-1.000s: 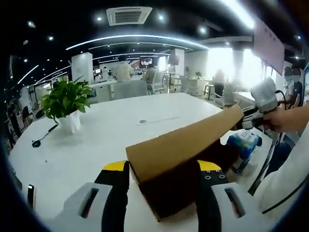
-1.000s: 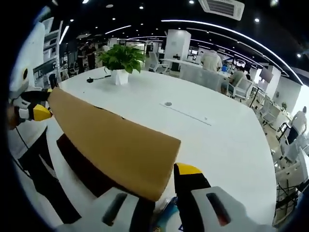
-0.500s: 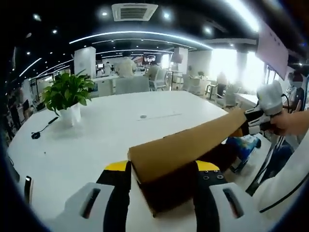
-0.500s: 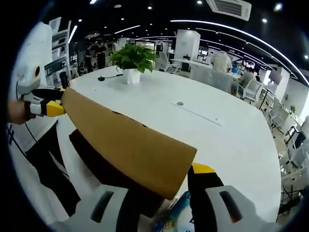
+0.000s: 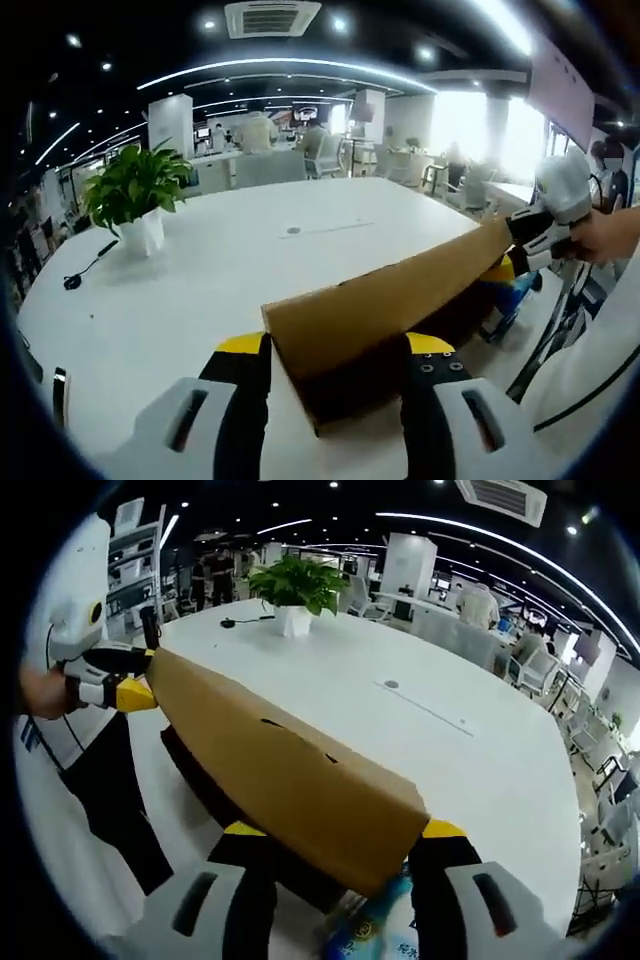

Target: Operate the shoe box by opening the lid, removing the specified soft item, and placing it in the target area until the item is outside and the box remains undamaged.

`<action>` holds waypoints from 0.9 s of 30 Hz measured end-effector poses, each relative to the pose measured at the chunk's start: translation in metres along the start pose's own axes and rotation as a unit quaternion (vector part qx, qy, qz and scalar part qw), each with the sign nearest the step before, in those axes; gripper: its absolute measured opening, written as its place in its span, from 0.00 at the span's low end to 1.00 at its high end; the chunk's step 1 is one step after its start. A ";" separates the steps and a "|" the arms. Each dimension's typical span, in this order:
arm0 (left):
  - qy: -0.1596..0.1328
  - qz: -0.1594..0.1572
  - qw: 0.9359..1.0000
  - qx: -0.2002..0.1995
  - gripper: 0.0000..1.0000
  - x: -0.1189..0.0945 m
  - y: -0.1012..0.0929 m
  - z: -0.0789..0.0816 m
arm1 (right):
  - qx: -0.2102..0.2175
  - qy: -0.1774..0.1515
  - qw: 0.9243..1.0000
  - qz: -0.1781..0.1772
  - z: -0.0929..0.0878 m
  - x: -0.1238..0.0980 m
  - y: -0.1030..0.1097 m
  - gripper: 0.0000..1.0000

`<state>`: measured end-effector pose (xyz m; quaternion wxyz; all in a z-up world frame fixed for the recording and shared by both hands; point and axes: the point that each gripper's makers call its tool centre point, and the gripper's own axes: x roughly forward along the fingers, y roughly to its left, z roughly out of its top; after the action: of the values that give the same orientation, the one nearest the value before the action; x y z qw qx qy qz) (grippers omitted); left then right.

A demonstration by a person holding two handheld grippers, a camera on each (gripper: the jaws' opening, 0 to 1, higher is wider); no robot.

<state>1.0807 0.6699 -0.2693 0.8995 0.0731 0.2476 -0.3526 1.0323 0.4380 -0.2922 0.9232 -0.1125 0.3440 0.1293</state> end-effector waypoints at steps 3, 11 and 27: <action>0.007 -0.005 1.000 0.007 0.52 0.003 0.001 -0.003 | -0.002 0.004 1.000 0.000 -0.003 0.002 0.004 0.55; 0.021 -0.015 0.999 0.018 0.53 0.009 0.004 -0.010 | -0.025 0.028 0.999 -0.007 -0.013 0.006 0.018 0.64; 0.045 -0.018 0.999 0.006 0.52 0.011 0.011 -0.033 | -0.033 0.057 0.998 0.000 -0.028 0.004 0.041 0.66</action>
<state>1.0819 0.6821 -0.3037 0.8806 0.0896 0.2872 -0.3662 1.0049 0.4684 -0.3204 0.8978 -0.1498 0.3919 0.1338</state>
